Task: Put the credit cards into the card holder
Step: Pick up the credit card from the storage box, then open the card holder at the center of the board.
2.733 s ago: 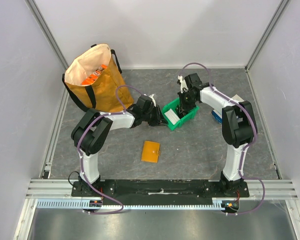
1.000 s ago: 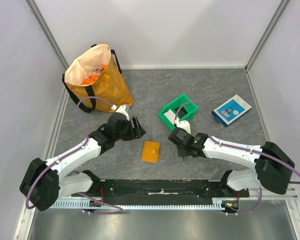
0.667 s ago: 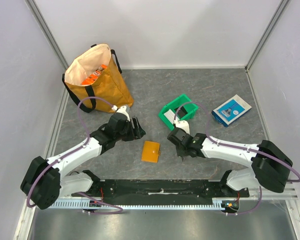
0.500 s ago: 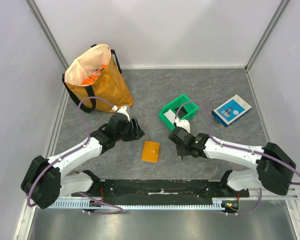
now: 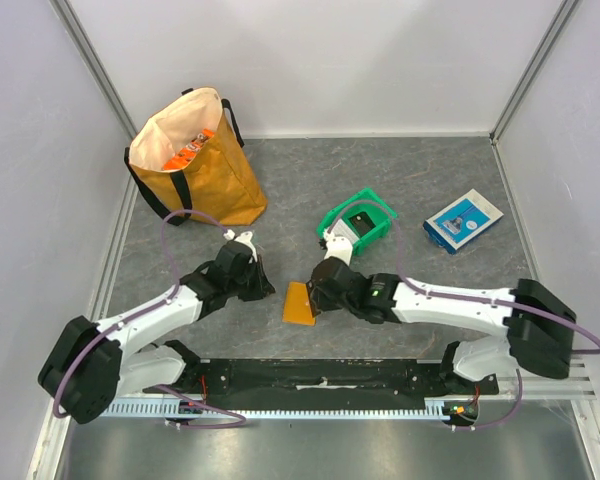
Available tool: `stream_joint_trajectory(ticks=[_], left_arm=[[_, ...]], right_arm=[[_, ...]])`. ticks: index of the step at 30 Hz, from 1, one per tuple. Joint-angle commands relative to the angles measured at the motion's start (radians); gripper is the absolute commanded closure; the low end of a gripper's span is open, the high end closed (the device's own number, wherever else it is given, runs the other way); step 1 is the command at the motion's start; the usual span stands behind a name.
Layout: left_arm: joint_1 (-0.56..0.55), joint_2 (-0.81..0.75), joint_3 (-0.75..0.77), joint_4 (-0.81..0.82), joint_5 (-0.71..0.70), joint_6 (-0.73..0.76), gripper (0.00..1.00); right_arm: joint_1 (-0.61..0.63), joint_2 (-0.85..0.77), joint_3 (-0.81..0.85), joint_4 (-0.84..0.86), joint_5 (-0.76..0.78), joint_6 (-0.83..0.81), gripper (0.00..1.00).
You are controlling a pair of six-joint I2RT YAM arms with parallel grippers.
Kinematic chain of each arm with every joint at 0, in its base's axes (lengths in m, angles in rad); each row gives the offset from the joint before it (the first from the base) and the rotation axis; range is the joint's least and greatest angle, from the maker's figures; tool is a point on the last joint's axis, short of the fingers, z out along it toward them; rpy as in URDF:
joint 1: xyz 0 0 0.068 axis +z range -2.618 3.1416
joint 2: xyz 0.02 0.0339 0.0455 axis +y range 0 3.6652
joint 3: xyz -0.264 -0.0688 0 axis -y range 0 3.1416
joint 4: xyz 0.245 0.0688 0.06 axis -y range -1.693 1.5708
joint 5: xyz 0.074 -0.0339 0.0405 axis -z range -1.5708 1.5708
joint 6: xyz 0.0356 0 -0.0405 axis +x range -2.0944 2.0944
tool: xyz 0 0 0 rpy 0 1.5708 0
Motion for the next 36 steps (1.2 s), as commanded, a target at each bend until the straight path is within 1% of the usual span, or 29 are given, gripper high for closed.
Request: stream_joint_trajectory(ticks=[1,5,9,13,27,36], left_arm=[[0.004,-0.063,-0.035,0.02,0.042,-0.023,0.98],[0.003,-0.067,-0.053,0.035,0.066,-0.028,0.98],[-0.002,-0.038,-0.054,0.061,0.085,-0.028,0.98],[-0.011,-0.004,-0.047,0.092,0.099,-0.025,0.98],[-0.06,0.061,-0.038,0.127,0.099,-0.029,0.98],[-0.083,0.1,-0.04,0.153,0.094,-0.041,0.98]], right_arm=[[0.039,0.085,0.054,0.087,0.1,0.13,1.0],[0.046,0.116,0.054,0.055,0.141,0.144,1.0],[0.046,0.084,0.012,0.018,0.17,0.151,1.0],[0.044,0.07,-0.03,0.016,0.16,0.167,1.0],[0.043,0.102,-0.094,0.044,0.184,0.256,1.0],[0.02,0.141,-0.131,0.121,0.14,0.277,1.0]])
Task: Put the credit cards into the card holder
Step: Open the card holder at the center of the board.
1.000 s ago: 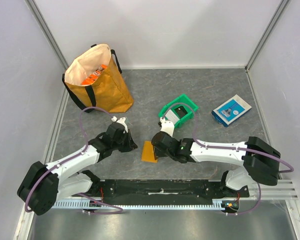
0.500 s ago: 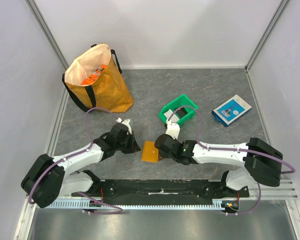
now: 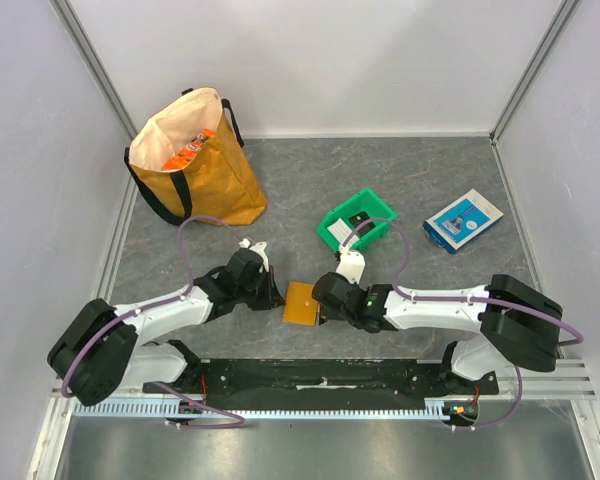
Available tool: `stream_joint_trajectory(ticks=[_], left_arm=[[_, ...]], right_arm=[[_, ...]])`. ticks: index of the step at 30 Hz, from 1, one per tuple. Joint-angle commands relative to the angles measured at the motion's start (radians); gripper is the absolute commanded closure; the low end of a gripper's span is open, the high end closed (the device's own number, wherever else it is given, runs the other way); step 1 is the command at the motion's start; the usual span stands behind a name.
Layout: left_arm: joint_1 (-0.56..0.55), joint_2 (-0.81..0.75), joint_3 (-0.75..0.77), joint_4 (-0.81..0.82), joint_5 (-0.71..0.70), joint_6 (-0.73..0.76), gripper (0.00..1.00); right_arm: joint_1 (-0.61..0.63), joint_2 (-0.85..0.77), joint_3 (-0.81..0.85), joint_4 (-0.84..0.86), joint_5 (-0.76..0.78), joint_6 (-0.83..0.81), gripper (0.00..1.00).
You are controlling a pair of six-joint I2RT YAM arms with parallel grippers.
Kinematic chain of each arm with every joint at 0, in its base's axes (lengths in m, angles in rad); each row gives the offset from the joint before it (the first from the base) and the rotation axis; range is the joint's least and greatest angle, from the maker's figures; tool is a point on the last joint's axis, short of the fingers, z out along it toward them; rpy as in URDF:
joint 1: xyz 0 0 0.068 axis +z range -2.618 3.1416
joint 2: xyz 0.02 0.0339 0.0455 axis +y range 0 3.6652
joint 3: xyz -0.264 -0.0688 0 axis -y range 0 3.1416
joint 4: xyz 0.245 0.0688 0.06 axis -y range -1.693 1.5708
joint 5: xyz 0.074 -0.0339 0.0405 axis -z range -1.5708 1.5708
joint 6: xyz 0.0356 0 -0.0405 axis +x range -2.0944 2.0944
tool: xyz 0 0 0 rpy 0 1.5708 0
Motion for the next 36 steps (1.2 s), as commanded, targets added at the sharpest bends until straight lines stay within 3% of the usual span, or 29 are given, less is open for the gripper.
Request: stream_joint_trajectory(ticks=[1,6,20,28,36], left_arm=[[-0.015,0.022,0.015,0.057,0.006,-0.032,0.98],[-0.036,0.056,0.024,0.06,0.0,-0.041,0.98],[-0.053,0.071,0.052,0.051,-0.009,-0.03,0.98],[-0.053,0.025,0.057,0.013,-0.063,-0.023,0.98],[-0.004,-0.065,0.006,-0.07,-0.138,-0.056,0.98]], right_arm=[[-0.02,0.035,-0.019,0.064,0.006,0.04,1.0],[-0.032,0.015,-0.048,0.148,-0.033,0.029,1.0],[-0.022,-0.091,0.018,0.168,-0.092,-0.118,1.0],[-0.005,-0.005,0.059,0.314,-0.191,-0.152,1.0],[0.004,0.133,0.139,0.285,-0.181,-0.167,1.0]])
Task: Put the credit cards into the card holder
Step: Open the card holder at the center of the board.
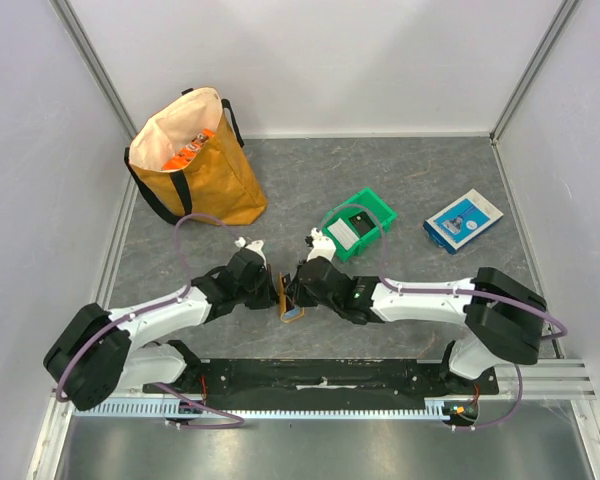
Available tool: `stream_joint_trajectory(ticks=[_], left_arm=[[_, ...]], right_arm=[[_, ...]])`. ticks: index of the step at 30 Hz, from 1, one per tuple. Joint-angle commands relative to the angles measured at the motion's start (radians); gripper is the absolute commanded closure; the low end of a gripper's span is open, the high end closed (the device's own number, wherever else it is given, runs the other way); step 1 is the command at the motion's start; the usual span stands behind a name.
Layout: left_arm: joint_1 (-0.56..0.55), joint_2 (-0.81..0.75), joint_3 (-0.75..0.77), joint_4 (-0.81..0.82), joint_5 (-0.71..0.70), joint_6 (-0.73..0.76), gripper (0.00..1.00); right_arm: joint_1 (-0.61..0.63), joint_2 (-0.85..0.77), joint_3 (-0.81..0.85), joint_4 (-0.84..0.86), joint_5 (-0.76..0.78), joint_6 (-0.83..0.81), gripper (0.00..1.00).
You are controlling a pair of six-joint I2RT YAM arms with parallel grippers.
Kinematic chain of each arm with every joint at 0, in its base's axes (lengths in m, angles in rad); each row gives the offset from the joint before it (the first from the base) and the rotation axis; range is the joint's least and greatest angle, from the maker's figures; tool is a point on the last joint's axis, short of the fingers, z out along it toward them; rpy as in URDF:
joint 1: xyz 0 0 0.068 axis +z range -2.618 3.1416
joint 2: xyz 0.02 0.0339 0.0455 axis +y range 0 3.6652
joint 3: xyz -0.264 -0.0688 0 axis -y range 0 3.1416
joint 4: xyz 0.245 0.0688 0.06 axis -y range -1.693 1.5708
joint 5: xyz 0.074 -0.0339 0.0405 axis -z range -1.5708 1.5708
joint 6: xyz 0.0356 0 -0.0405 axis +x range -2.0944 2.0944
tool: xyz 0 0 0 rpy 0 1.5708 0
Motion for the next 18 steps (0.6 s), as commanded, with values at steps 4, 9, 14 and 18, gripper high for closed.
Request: stream_joint_trajectory(ticks=[4,9,14,18], left_arm=[[0.076,-0.082,-0.059,-0.038,-0.04,-0.066,0.98],[0.106,-0.151,-0.078,-0.092,-0.064,-0.099,0.96],[0.11,-0.258,-0.104,-0.113,-0.077,-0.115,0.59],[0.11,-0.341,-0.136,-0.109,-0.078,-0.144,0.42]], right_arm=[[0.021,0.152,0.094,-0.069,-0.026,-0.03,1.0],[0.037,0.241,0.163,-0.171,0.012,-0.035,1.0],[0.035,0.261,0.169,-0.204,0.045,-0.026,1.0],[0.035,0.256,0.16,-0.204,0.048,-0.024,1.0]])
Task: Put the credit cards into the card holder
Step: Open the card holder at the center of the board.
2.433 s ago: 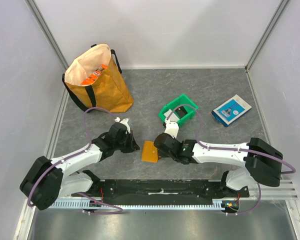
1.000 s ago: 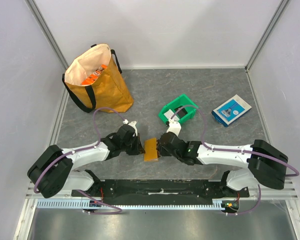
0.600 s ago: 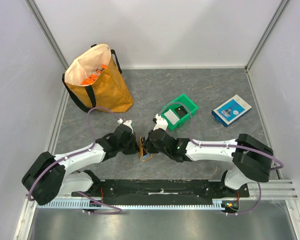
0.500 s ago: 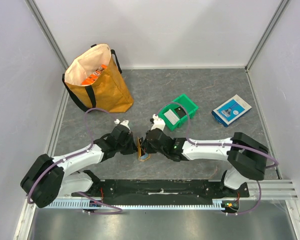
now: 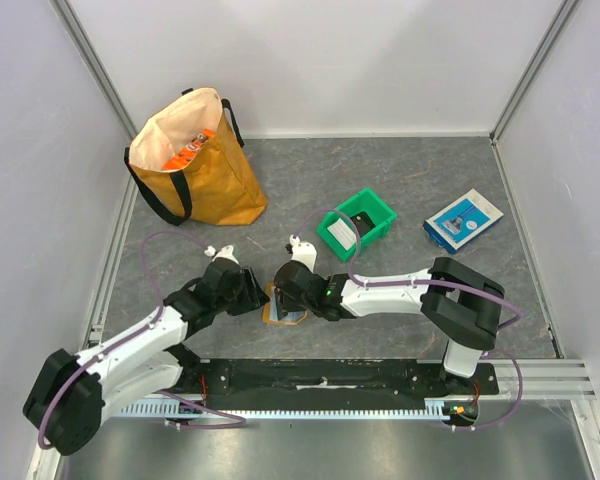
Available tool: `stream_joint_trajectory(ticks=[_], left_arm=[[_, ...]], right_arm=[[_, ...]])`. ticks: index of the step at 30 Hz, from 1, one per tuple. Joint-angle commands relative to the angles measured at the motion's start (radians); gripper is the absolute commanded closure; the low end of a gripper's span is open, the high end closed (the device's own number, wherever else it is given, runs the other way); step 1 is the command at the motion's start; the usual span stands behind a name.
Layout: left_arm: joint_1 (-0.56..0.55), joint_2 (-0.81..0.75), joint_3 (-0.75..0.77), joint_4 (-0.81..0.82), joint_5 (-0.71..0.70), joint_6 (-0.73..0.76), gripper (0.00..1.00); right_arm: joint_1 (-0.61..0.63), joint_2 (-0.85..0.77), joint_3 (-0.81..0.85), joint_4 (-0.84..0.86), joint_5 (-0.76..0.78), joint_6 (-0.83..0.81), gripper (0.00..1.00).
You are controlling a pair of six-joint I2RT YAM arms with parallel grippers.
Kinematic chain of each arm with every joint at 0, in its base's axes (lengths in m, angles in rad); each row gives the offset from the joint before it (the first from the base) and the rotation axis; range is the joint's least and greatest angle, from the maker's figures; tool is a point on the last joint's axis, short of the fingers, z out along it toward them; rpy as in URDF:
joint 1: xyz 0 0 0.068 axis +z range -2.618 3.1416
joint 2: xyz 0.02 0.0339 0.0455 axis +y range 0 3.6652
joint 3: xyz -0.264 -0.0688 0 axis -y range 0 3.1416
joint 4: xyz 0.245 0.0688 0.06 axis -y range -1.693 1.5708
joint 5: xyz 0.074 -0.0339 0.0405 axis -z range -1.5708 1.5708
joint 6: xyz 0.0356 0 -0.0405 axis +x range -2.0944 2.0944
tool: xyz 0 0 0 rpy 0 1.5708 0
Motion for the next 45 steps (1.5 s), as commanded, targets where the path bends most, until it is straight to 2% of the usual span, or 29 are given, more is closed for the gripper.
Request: stream_joint_trajectory(ticks=[1,7,11,14,20,21,24,30,45], left_arm=[[0.0,-0.093,-0.038,0.049,-0.001,-0.07,0.38],[-0.003,-0.066,-0.072,0.109,0.021,-0.079,0.35],[0.0,0.023,-0.076,0.15,0.09,-0.073,0.41],[-0.001,0.063,-0.101,0.229,0.125,-0.073,0.51],[0.0,0.113,-0.104,0.269,0.159,-0.065,0.94],[-0.001,0.106,-0.1,0.258,0.151,-0.065,0.98],[0.0,0.07,-0.083,0.218,0.13,-0.047,0.98],[-0.001,0.007,-0.032,0.145,0.104,-0.001,0.98],[-0.001,0.028,-0.006,0.144,0.127,0.017,0.98]], right_arm=[[0.005,0.016,-0.018,-0.082,0.024,-0.009,1.0],[0.005,0.004,-0.033,-0.07,0.024,-0.006,1.0],[-0.003,-0.01,-0.052,-0.047,0.023,0.0,1.0],[-0.01,-0.013,-0.065,-0.033,0.012,0.003,1.0],[-0.018,-0.017,-0.07,-0.027,0.0,-0.001,1.0],[-0.021,-0.028,-0.07,-0.027,0.0,-0.007,1.0],[-0.038,-0.118,-0.084,-0.034,0.029,-0.038,1.0],[-0.099,-0.302,-0.085,-0.158,0.09,-0.112,1.0],[-0.115,-0.356,-0.159,-0.186,0.087,-0.08,1.0]])
